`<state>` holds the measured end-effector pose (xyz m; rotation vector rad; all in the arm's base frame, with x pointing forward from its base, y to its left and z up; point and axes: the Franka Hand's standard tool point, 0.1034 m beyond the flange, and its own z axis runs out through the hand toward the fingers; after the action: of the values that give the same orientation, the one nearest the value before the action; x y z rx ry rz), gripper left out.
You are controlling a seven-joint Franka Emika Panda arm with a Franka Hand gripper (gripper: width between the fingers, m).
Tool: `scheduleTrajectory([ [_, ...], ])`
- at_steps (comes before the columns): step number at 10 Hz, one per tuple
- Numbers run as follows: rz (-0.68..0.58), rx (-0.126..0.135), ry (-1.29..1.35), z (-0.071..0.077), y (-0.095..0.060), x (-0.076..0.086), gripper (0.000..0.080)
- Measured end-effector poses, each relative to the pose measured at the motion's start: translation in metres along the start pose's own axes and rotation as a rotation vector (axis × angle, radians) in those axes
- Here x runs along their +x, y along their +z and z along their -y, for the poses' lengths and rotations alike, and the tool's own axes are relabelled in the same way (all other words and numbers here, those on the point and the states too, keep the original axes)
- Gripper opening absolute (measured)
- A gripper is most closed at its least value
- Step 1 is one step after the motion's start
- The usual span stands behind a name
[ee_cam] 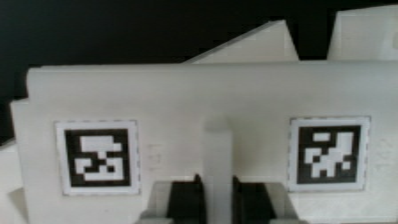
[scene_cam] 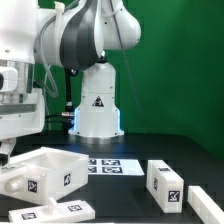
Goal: Assemble cabinet
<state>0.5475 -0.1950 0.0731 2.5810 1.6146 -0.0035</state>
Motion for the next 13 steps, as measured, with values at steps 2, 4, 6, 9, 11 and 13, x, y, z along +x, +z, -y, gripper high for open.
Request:
scheduleTrajectory([
  [2, 0.0, 0.0, 0.0, 0.0, 0.0, 0.0, 0.0062],
  [4, 0.0, 0.002, 0.004, 0.002, 0.001, 0.002, 0.0062],
  [6, -0.001, 0.002, 0.002, 0.002, 0.001, 0.002, 0.0062],
  [9, 0.002, 0.0, 0.005, 0.0, 0.0, -0.002, 0.0062],
  [11, 0.004, 0.001, 0.013, 0.0, 0.0, -0.008, 0.0062],
  [13, 0.009, 0.007, 0.028, 0.004, 0.002, -0.017, 0.0062],
])
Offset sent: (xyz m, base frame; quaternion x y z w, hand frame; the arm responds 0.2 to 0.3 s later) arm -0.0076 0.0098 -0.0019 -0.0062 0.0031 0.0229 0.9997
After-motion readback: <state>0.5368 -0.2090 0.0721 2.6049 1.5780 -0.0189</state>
